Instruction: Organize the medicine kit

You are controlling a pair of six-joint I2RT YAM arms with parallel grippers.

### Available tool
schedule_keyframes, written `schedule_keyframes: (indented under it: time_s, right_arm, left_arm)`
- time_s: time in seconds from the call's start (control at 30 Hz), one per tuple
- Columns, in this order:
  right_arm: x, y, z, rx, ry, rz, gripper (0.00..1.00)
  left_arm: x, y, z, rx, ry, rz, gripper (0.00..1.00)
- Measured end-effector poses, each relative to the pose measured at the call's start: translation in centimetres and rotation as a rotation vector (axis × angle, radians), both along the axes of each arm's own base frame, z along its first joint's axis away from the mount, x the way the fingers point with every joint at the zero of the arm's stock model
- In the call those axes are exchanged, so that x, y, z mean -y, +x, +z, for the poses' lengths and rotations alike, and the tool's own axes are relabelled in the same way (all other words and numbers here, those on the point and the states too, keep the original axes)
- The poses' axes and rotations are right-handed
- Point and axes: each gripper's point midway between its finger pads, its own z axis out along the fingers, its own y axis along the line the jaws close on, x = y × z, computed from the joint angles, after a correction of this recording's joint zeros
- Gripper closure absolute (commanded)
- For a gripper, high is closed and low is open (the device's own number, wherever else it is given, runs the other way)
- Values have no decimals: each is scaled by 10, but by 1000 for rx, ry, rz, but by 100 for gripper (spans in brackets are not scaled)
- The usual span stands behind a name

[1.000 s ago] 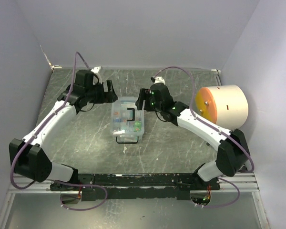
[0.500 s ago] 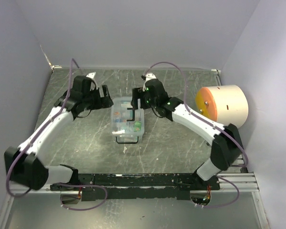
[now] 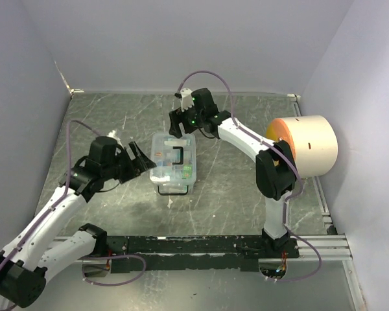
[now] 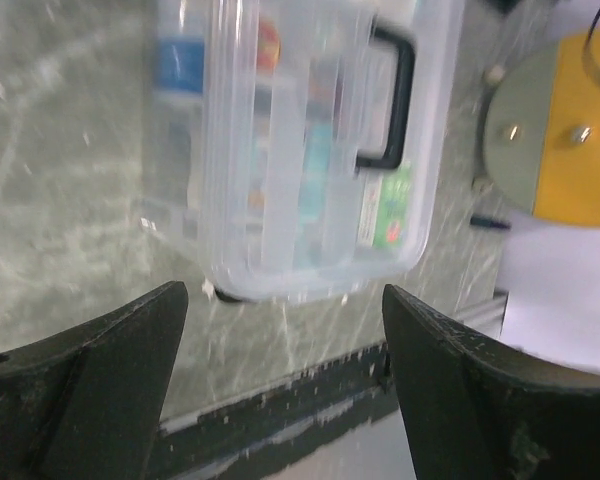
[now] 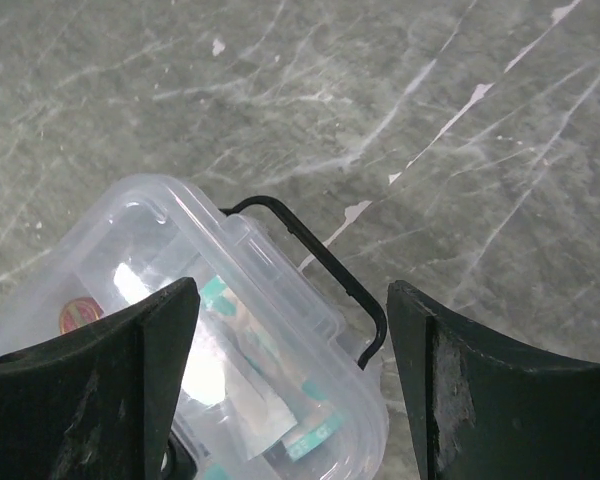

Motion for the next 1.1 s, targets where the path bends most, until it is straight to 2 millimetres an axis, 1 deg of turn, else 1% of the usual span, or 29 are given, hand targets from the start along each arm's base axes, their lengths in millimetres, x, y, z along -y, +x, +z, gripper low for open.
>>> schedule_keyframes:
  time_s: [0.07,0.13,0.2,0.23,0.33,0.4,0.57,0.7,0.77,0.87,0.93,1.1]
  right_arm:
    - [-1,-1,-8,-12,-15,50,24]
    - [1,-7,-18,-35,-31,96,25]
    - [4,-7,-19,-34,-33,128,26]
    - [6,-8,-20,-33,-36,142,26]
    - [12,-9,-21,-33,-38,174,28]
    - [17,-12,-21,-36,-39,186,28]
    - [31,-33,-21,-50,-32,196,30]
    - [46,-38,-20,-25,-40,156,32]
    - [54,-39,-20,-21,-41,127,34]
    - [63,-45,-20,-27,-40,83,39]
    - [68,-46,-20,-29,-39,45,43]
    - [84,-50,-22,-38,-11,-65,51]
  left_arm:
    - [12,-14,-16,-56,-9,-36,13]
    - [22,-27,-33,-117,-4,-71,17]
    - [30,-37,-48,-175,7,-92,19]
    - [31,-41,-55,-203,18,-94,20]
    - [29,-41,-63,-226,38,-67,23]
    - [27,-38,-63,-221,43,-46,26]
    - [27,-31,-70,-224,50,-10,34]
    - [28,-23,-70,-201,59,5,39]
    - [29,-18,-71,-196,67,13,39]
    - [30,-3,-68,-161,81,40,38]
    - [30,4,-69,-153,97,51,38]
    - [26,23,-67,-132,149,76,39]
